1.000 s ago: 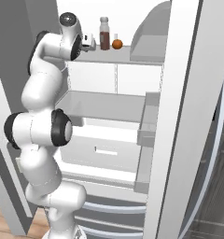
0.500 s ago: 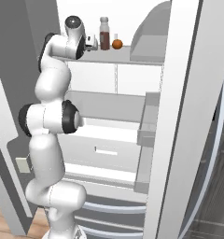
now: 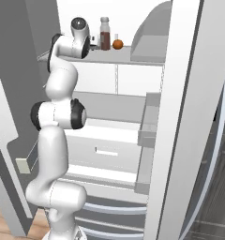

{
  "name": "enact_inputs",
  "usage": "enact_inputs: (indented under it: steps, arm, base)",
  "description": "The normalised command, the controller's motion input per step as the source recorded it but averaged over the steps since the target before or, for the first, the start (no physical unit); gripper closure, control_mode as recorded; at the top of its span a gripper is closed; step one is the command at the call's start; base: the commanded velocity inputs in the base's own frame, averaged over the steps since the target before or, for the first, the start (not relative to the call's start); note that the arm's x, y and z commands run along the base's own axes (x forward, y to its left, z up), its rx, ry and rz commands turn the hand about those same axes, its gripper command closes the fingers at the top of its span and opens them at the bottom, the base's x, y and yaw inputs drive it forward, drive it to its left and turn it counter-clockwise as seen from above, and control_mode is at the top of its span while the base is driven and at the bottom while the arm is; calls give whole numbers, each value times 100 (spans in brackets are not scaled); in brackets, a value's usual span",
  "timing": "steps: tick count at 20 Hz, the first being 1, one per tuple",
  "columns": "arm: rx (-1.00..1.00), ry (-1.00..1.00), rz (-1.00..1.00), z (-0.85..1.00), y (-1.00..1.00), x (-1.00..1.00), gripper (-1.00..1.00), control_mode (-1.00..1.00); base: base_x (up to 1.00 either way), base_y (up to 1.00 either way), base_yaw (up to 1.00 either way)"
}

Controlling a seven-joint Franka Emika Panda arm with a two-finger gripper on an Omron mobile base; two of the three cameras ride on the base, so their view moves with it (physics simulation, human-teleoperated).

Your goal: Pick the two tangerines from the fridge and place them on the plate next to the blender to make a fruit smoothie.

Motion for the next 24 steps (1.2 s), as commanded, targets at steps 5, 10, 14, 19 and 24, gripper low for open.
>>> enact_inputs:
  steps: [5, 10, 14, 19, 24]
  arm:
    - [0, 0, 0, -6, 5, 32, 100, -100]
    - [5, -1, 0, -38, -6, -2, 100, -100]
    - [12, -10, 0, -32, -21, -27, 100, -100]
    - [11, -27, 0, -11, -35, -85, 100, -100]
    - [1, -54, 0, -3, -31, -100, 100, -100]
  base:
    - [0, 0, 0]
    - [0, 0, 0]
    - [0, 0, 0]
    - [0, 0, 0]
    - [0, 0, 0]
